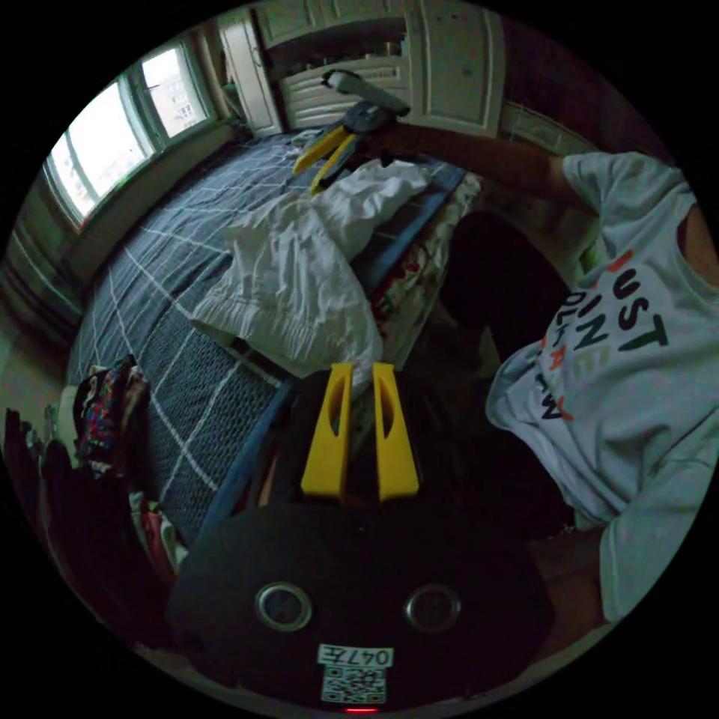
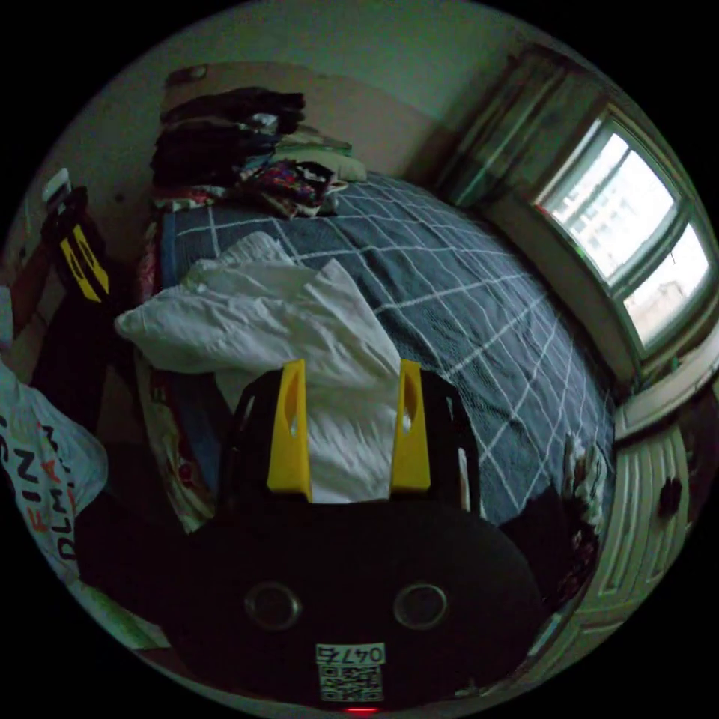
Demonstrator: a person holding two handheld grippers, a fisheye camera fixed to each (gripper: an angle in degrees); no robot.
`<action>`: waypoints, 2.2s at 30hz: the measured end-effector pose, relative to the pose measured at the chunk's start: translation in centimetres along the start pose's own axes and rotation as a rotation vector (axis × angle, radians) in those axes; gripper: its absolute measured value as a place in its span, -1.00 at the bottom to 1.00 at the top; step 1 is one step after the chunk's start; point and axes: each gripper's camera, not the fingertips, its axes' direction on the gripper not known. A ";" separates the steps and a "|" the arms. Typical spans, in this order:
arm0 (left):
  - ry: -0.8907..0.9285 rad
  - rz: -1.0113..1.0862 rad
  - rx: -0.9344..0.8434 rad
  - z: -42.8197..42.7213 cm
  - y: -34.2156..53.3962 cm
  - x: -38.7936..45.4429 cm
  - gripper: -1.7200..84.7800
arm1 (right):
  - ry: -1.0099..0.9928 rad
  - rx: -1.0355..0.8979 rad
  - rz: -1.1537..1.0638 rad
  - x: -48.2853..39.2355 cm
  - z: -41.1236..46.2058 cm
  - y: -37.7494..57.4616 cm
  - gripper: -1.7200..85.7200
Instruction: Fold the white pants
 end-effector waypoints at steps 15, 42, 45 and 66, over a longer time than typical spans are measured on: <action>-0.080 -0.378 0.265 2.9 -4.1 -2.0 -0.65 | 0.040 -0.039 -0.184 -7.8 5.8 -4.9 -0.96; 0.403 0.095 -0.051 18.5 -12.9 15.9 -0.97 | -0.144 -0.021 -0.134 -21.1 3.0 -7.6 -0.83; 0.406 0.137 -0.084 19.2 -12.7 16.9 -0.97 | -0.153 0.058 -0.123 -20.0 4.7 -11.2 -0.83; 0.732 0.088 0.096 19.0 -6.2 14.3 -0.98 | -0.457 -0.091 -0.519 -25.8 26.8 -29.5 -0.83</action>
